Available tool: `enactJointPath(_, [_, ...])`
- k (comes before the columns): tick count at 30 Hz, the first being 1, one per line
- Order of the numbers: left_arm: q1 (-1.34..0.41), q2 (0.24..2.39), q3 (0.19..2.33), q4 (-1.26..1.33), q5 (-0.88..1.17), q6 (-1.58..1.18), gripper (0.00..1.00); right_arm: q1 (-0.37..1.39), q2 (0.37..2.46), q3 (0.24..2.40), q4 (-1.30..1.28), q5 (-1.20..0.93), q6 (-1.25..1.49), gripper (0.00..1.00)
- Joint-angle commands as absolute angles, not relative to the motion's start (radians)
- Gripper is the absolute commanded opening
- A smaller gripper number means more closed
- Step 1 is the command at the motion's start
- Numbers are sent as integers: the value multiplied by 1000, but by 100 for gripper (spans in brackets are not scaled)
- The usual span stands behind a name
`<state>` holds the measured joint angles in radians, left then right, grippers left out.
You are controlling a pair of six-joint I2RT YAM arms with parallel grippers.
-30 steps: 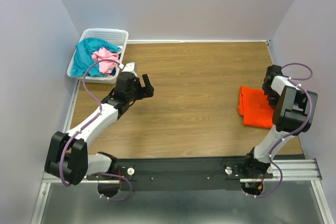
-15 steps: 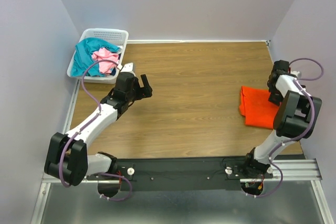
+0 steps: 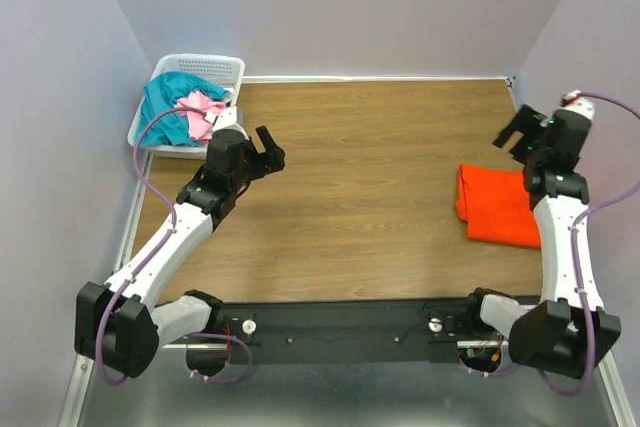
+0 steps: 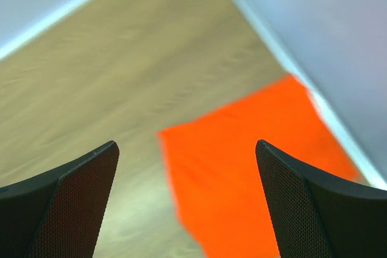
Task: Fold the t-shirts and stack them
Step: Reset both grippers
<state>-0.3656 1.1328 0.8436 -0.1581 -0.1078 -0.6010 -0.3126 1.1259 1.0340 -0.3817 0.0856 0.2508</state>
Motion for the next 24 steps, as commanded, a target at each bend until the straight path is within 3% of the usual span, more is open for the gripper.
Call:
enactJointPath(1, [-362,1101,880,-199,-190,-635,98,-90,1120,986,-273,-89,316,100])
enactJointPath(4, [-362,1111,914,-224,-224,-646,98,84,1146,964,-240,-5,380,100])
enactJointPath(6, [-364,1124,931,-239,-230,-643,98,106,1163,921,-151,23,443,100])
enactJointPath(12, [-364,1109,943,-241,-258,-669,98,118,1115,732,86,-49,560,100])
enactJointPath(16, [-364,1059,919,-222,-299,-690,98,118,1140,716,92,-117,542,100])
enactJointPath(24, [-364,960,853,-204,-403,-716,98,117,1100,698,98,-48,523,100])
